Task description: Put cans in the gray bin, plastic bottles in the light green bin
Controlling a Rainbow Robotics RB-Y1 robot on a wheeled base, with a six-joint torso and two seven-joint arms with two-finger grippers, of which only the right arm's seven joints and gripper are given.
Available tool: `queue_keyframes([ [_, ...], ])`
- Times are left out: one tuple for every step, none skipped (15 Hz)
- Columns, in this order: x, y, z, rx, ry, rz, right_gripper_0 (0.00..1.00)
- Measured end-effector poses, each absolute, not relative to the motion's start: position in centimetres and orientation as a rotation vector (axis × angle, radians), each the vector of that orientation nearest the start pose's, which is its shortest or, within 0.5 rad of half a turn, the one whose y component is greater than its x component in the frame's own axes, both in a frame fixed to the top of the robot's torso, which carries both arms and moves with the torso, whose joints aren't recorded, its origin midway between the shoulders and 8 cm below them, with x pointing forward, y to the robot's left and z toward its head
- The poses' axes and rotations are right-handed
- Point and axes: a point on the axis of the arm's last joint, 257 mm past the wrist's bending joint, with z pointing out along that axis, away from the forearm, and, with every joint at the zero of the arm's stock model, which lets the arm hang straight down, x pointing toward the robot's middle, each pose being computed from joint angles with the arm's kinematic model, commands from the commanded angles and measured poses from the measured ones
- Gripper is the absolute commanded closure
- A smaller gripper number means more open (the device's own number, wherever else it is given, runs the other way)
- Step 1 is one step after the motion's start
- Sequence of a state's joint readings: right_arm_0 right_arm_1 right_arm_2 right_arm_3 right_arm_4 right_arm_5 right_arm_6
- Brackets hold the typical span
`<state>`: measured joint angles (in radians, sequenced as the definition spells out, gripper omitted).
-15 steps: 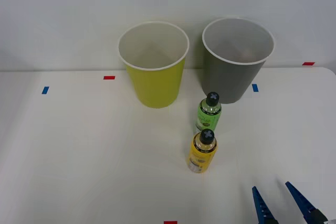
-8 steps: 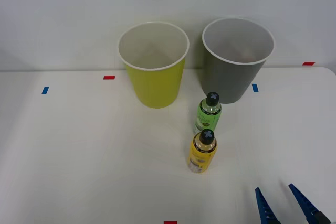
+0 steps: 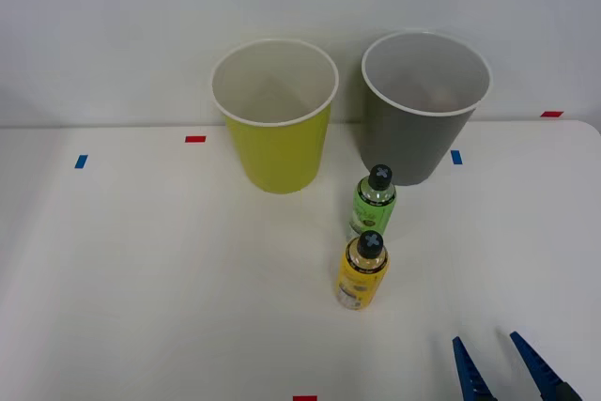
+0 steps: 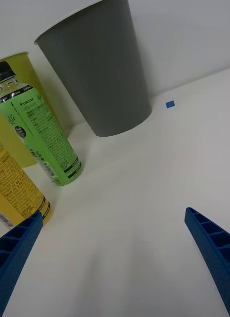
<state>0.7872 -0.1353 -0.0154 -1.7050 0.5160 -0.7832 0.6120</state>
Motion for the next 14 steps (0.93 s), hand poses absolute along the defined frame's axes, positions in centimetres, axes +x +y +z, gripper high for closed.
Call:
queue_keyframes([
  [26.64,-25.22,-30.11,0.111,1.558,0.435,0.00],
  [26.62,-25.28,-30.11,0.109,1.558,0.434,0.00],
  [26.61,-25.34,-30.10,0.107,1.558,0.431,0.00],
  [26.59,-25.39,-29.96,0.100,1.553,0.429,0.00],
  [26.53,-25.42,-29.64,0.090,1.543,0.428,0.00],
  [26.46,-25.47,-29.43,0.082,1.536,0.427,0.00],
  [26.44,-25.49,-29.37,0.080,1.534,0.426,0.00],
  [26.43,-25.50,-29.35,0.079,1.534,0.426,0.00],
  [26.43,-25.51,-29.35,0.079,1.534,0.426,0.00],
  [26.42,-25.51,-29.34,0.079,1.534,0.426,0.00],
  [26.42,-25.51,-29.34,0.079,1.534,0.426,0.00],
  [26.42,-25.51,-29.34,0.079,1.534,0.426,0.00],
  [26.42,-25.51,-29.34,0.079,1.534,0.426,0.00],
  [26.42,-25.51,-29.34,0.079,1.534,0.426,0.00],
])
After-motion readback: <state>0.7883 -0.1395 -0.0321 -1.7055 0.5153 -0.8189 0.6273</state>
